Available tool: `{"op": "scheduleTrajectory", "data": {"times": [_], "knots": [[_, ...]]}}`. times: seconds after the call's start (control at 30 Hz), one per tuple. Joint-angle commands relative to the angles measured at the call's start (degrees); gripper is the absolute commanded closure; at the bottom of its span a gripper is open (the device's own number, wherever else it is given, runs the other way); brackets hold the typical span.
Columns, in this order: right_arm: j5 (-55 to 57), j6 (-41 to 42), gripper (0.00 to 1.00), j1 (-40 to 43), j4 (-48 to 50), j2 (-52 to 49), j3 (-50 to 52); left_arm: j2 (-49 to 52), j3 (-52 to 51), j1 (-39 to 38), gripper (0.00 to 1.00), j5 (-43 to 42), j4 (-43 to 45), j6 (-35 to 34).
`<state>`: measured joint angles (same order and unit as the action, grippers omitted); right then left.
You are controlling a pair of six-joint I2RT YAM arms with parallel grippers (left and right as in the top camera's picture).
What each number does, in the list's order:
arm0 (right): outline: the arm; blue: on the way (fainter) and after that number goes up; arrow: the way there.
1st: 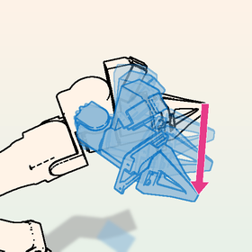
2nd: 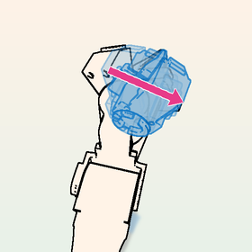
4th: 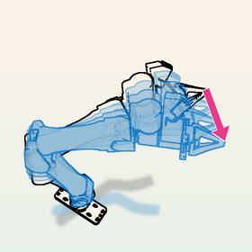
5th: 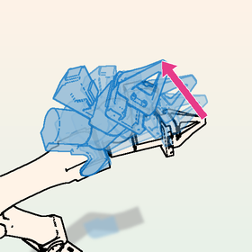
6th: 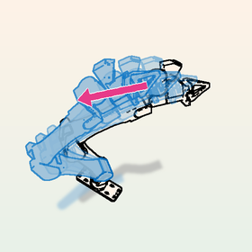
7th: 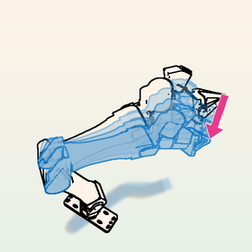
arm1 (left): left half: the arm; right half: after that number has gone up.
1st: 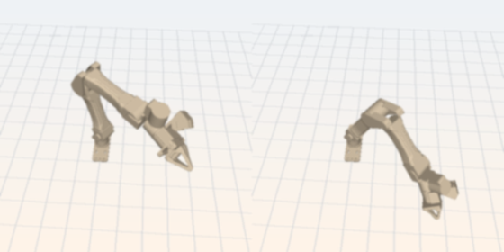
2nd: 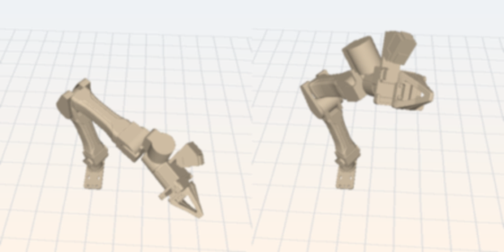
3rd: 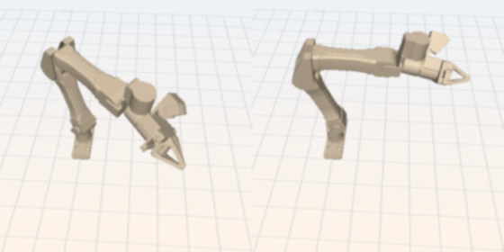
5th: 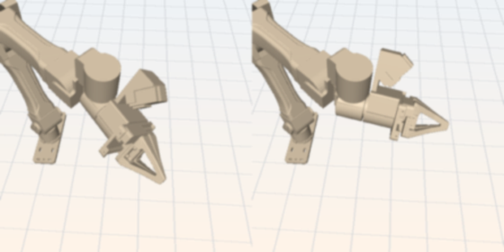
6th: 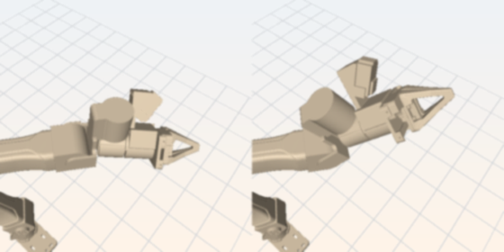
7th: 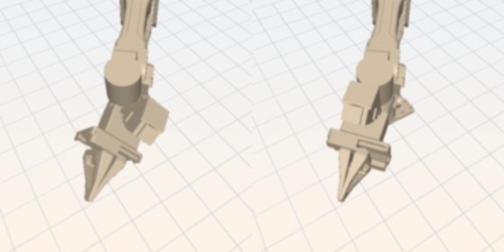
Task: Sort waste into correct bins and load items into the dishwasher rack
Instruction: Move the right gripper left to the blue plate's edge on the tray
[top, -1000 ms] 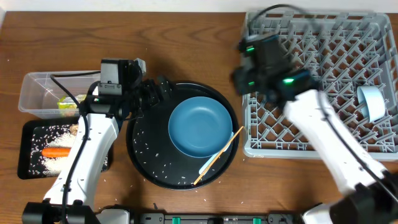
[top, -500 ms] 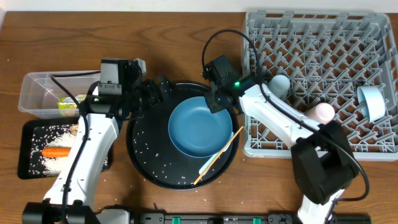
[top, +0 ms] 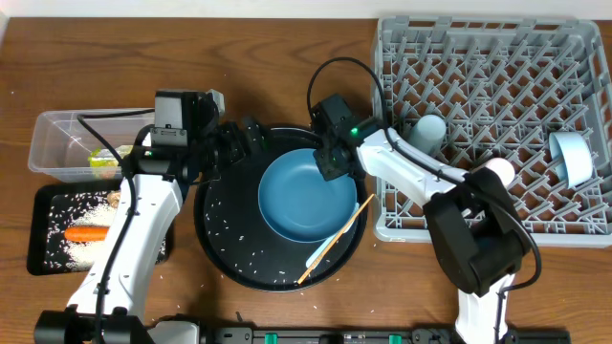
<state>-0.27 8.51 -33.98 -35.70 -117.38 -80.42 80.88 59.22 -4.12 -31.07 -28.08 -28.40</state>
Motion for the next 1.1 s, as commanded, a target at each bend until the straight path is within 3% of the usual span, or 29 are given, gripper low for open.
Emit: {"op": "scheduleTrajectory", "data": {"times": [0.0, 0.07, 0.5, 1.07], "knots": [[0.1, 0.0, 0.86, -0.3, 0.2, -0.5, 0.3, 0.0, 0.0, 0.3, 0.02, 0.7, 0.0, 0.7], [0.0, 0.0, 0.99, -0.3, 0.2, -0.5, 0.3, 0.0, 0.0, 0.3, 0.02, 0.7, 0.0, 0.7], [0.0, 0.0, 0.99, 0.0, 0.2, 3.4, -1.5, 0.0, 0.0, 0.3, 0.02, 0.7, 0.0, 0.7], [2.6, 2.5, 0.99, 2.5, -2.8, 30.5, -2.1, 0.0, 0.0, 0.3, 0.02, 0.7, 0.0, 0.7]]}}
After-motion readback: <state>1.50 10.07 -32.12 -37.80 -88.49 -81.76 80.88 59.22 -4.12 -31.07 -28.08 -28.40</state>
